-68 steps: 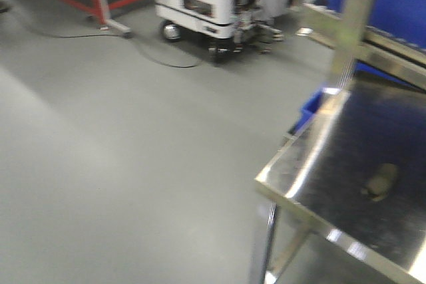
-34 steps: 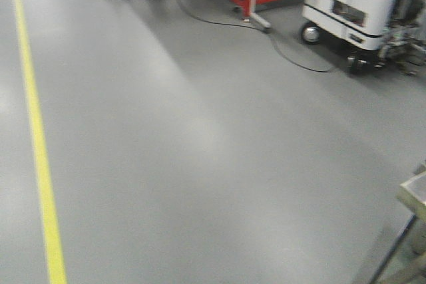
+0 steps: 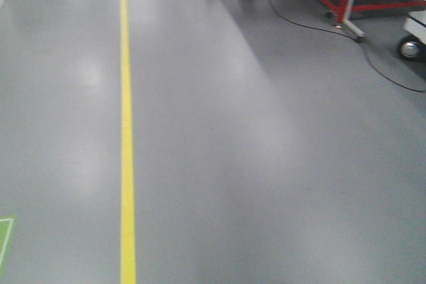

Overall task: Move and align brake pads A on conveyor
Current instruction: 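Turn the base away from the table holding both brake pads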

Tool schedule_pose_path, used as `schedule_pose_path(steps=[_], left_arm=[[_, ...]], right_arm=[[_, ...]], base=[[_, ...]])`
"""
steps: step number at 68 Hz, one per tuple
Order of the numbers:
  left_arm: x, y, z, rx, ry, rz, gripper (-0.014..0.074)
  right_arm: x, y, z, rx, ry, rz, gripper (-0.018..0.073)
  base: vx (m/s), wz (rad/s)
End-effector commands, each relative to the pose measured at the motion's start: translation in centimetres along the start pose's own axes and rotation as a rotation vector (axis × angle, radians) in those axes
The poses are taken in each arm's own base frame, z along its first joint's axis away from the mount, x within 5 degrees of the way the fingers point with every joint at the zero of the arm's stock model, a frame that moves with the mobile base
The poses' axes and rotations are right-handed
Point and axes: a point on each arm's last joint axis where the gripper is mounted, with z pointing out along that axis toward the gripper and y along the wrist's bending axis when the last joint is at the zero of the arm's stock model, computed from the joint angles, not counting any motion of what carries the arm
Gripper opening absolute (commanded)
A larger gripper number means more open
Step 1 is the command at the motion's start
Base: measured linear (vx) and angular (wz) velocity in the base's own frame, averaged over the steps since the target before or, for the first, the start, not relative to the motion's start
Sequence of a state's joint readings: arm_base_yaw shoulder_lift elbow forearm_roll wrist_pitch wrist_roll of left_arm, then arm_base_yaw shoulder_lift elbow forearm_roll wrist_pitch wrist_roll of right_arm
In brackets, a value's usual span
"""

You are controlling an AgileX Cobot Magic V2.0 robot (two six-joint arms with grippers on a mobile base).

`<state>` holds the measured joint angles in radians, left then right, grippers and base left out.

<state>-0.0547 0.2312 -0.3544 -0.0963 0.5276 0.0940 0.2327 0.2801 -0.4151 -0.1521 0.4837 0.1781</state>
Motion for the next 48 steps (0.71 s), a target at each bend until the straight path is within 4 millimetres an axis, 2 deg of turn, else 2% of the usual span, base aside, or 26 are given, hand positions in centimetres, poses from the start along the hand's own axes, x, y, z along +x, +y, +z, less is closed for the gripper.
schedule_pose_path(steps=[1,24,48], left_arm=[[-1.72,0.01,-0.32,0.0,-0.117,-0.007,-0.0006],[-1.72,0.01,-0.32,0.0,-0.117,-0.007,-0.0006],[-1.72,0.01,-0.32,0.0,-0.117,-0.007,-0.0006]], right_arm=[[-1.89,0.14,-0.34,-0.013,-0.126,-0.014,-0.0004],[-1.89,0.14,-0.34,-0.013,-0.126,-0.014,-0.0004],[-1.89,0.14,-0.34,-0.013,-0.126,-0.014,-0.0004]], base=[[0.0,0.53],[0.08,0.47],[0.22,0.22]])
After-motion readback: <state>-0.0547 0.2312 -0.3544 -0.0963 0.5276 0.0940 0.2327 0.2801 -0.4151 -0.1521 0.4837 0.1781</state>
